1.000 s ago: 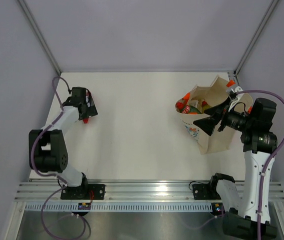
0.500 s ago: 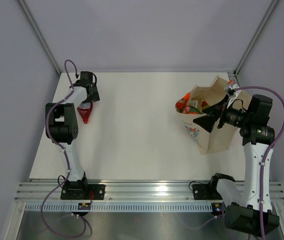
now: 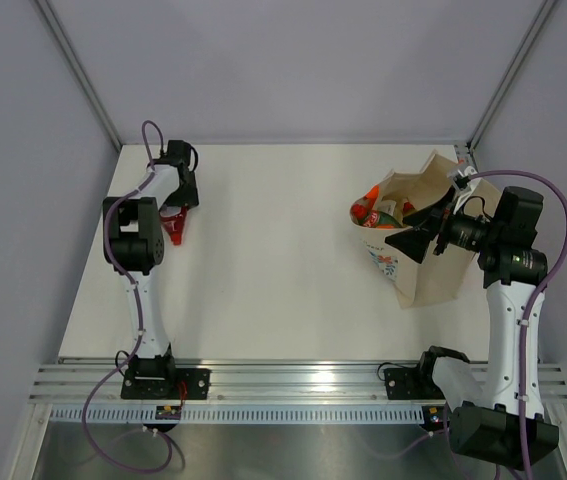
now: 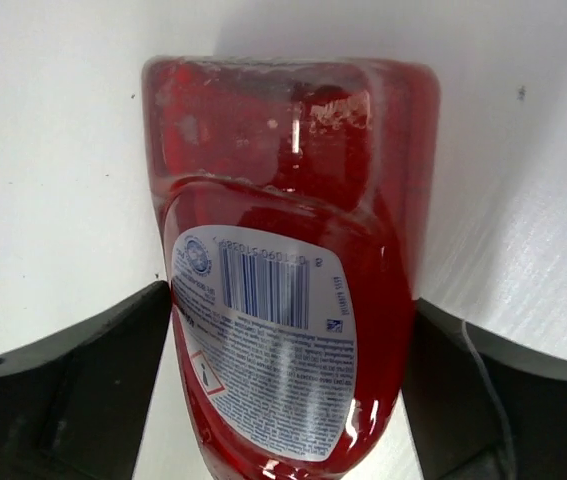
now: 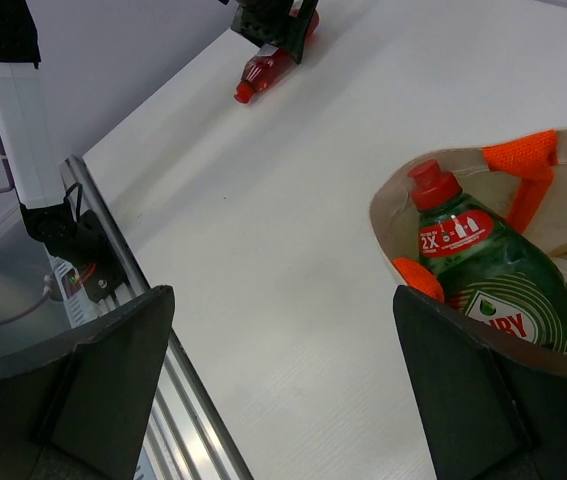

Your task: Place the personal care products into the canvas bag

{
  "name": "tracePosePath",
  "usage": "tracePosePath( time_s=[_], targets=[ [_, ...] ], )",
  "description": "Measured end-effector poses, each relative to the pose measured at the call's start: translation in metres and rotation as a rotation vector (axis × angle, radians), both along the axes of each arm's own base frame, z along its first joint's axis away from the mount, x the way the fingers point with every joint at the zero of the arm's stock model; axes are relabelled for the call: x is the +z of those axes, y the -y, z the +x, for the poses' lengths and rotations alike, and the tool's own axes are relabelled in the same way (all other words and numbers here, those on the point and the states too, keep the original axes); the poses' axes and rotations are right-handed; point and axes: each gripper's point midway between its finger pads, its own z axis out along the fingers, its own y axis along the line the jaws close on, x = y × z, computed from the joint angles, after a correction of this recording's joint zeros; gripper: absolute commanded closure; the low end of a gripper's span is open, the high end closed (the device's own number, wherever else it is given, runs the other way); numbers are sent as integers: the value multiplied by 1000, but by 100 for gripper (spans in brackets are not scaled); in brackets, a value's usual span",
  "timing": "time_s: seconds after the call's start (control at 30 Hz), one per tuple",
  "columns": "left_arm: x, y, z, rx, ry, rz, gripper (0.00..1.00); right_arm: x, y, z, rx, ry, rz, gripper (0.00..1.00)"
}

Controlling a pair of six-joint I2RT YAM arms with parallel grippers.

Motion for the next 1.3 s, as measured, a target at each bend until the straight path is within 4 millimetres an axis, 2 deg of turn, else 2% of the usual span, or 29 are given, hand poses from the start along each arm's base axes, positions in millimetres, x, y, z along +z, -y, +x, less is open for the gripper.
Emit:
tracePosePath(
  time_s=[0.07, 0.1, 0.2, 0.23, 0.3, 0.33, 0.53, 0.63, 0.83, 1.0, 1.03, 1.1, 1.17, 1.3],
  targets=[
    [-1, 2, -1, -14, -9, -11, 44, 1, -1, -1, 6, -1, 4, 1],
    [0, 3, -1, -20, -12, -14, 57, 1, -1, -2, 12, -1, 8, 1],
    [7, 7, -1, -38, -5, -39, 75, 2, -2, -3, 20, -2, 13, 0],
    [9, 9, -2, -45, 3, -60, 87, 1, -3, -3, 21, -4, 14, 1],
    [12, 16, -3, -62, 26, -129, 98, 0, -3, -4, 23, -9, 15, 1],
    [13, 22, -5, -74, 38, -172, 100, 0, -3, -5, 25, -12, 14, 1],
    [22, 80, -24, -159, 130, -524, 100, -5, -8, -5, 51, -39, 19, 0],
    [25, 110, -40, -194, 124, -729, 100, -10, -20, -7, 101, -65, 17, 1],
    [26, 163, -78, -212, 99, -1131, 100, -39, -66, -11, 234, -184, -55, 6],
    [27, 195, -114, -183, 71, -1371, 100, -81, -94, 20, 185, -331, -199, 6],
    [29, 200, -119, -178, 75, -1407, 100, -89, -103, 26, 173, -352, -223, 2],
    [34, 209, -127, -156, 83, -1481, 100, -101, -123, 32, 154, -377, -252, 1],
    [44, 219, -133, -153, 105, -1557, 100, -105, -145, 36, 147, -385, -243, 0],
    [82, 234, -139, -154, 163, -1716, 100, -94, -184, 50, 144, -364, -133, 0]
  ],
)
